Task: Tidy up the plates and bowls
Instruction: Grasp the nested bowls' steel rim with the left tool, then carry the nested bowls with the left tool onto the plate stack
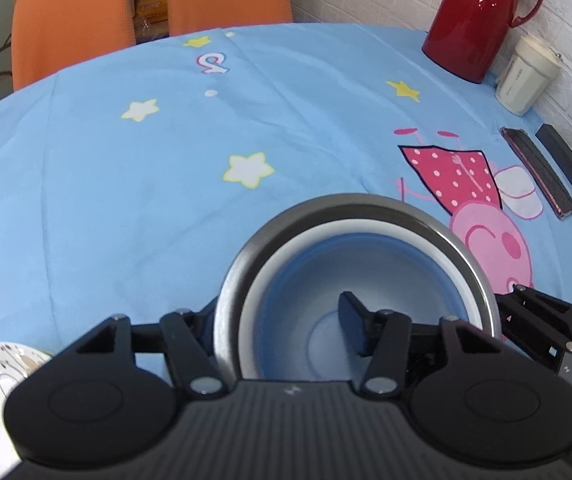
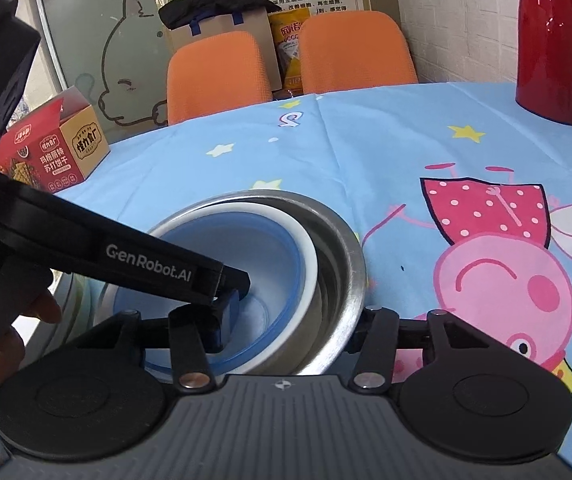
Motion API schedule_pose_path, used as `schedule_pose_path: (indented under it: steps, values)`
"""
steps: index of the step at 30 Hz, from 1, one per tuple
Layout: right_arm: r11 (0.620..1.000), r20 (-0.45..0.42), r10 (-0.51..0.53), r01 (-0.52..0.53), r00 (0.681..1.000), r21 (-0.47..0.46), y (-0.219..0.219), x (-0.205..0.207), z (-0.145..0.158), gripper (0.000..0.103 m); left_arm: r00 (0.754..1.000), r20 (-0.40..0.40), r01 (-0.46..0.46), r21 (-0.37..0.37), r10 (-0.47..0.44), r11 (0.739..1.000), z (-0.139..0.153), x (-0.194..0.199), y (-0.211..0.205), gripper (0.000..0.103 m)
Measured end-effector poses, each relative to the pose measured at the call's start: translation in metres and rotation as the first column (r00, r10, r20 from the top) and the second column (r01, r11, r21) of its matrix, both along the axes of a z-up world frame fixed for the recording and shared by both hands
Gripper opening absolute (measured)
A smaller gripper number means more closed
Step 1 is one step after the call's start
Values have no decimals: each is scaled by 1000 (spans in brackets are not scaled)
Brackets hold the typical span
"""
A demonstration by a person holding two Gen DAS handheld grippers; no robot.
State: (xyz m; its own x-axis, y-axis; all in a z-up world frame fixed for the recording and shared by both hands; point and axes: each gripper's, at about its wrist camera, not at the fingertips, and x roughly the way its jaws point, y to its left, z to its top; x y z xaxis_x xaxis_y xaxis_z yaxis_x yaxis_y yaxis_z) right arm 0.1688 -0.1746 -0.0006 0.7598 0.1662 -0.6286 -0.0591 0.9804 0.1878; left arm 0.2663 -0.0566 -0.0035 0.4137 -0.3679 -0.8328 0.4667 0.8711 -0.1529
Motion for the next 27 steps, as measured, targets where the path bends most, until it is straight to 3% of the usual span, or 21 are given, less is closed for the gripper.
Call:
schedule_pose_path:
  steps: [9,15,21,27]
  values:
    - [998,169,12,0,986,-69,6,-5,70,87,982,189,0,-49,9,999,89,-13,11,54]
    - [993,268,109,-96,957,-62,40,-5,104,88,955,276,-104,-27,107,994,130,-29,62,54]
    - [965,249,253,-261,935,0,89,1,97,89,932,272,-256,32,238,966,123,-47,127,54]
    - [930,152,360,-368,920,22,132,-2,69,89,928,178,-340,45,328,939,77,-60,174,54]
